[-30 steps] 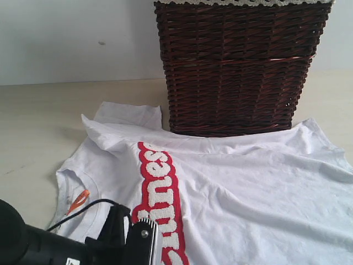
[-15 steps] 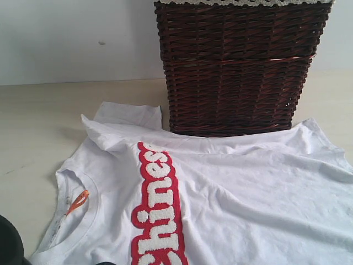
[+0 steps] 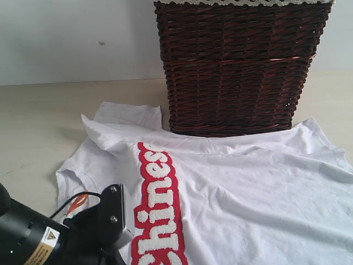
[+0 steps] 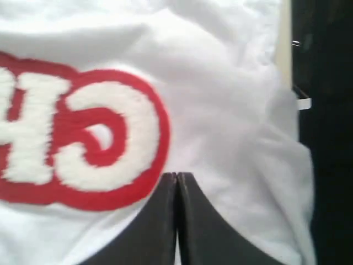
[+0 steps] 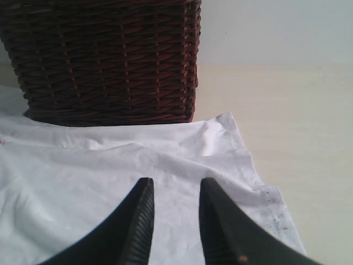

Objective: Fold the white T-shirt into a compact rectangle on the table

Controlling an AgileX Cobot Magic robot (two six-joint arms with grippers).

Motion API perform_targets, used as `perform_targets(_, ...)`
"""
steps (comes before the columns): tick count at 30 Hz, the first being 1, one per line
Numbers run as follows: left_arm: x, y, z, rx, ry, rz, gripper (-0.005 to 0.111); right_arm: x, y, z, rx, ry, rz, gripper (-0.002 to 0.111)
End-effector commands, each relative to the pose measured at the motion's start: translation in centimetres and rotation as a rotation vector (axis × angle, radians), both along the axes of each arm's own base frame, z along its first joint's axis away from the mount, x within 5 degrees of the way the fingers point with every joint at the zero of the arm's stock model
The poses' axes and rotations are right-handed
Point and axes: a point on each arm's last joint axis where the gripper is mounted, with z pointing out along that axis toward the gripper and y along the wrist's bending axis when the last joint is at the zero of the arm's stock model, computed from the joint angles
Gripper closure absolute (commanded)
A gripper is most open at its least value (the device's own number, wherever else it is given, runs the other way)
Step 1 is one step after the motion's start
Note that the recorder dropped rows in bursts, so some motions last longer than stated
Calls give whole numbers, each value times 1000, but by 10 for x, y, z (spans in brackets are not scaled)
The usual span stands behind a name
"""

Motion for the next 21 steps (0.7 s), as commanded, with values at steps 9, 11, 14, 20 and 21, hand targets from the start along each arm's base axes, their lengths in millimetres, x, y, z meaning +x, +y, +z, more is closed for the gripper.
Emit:
perform_targets(9,35,28,-22,126,-164,15,107,0,0,-1,-1,-5,0,79)
perform_targets(11,35,29,-30,149,-138,14,107,0,0,-1,-1,-5,0,79)
perform_targets(14,30,33,-36,173,-115,14,107,0,0,-1,-1,-5,0,79)
perform_targets(20,22,51,-47,300,-146,60,107,0,0,-1,-1,-5,0,79)
perform_targets(21,19,54,-50,313,-137,59,107,0,0,-1,-1,-5,0,79)
